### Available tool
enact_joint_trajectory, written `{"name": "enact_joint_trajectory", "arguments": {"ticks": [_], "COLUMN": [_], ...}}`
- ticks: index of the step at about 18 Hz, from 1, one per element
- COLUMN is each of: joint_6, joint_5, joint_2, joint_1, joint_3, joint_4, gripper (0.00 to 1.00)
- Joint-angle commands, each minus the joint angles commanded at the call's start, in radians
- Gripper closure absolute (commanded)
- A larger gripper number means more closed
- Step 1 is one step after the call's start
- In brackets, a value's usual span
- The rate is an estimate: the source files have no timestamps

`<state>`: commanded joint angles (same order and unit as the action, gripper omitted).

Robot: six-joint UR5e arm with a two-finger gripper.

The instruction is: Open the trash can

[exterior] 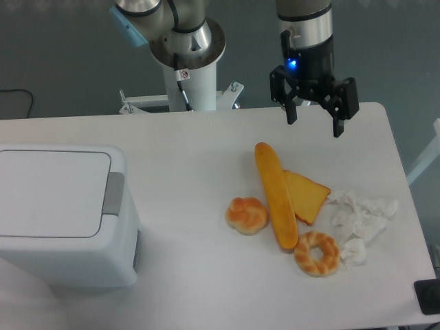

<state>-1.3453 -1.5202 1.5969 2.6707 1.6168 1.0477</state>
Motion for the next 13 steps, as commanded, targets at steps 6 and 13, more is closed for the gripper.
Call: {"name": "enact_joint_trajectory", "arguments": {"ticks": [6, 13], "joint_6": [0.011, 0.015], "joint_5": [0.006, 0.037], "joint_2": [0.002, 0.002], "joint_1": [0.000, -0.002], "joint_3": [-0.002, 0.002], "joint_4": [0.000, 0.002], "gripper": [0.00, 0.00]}}
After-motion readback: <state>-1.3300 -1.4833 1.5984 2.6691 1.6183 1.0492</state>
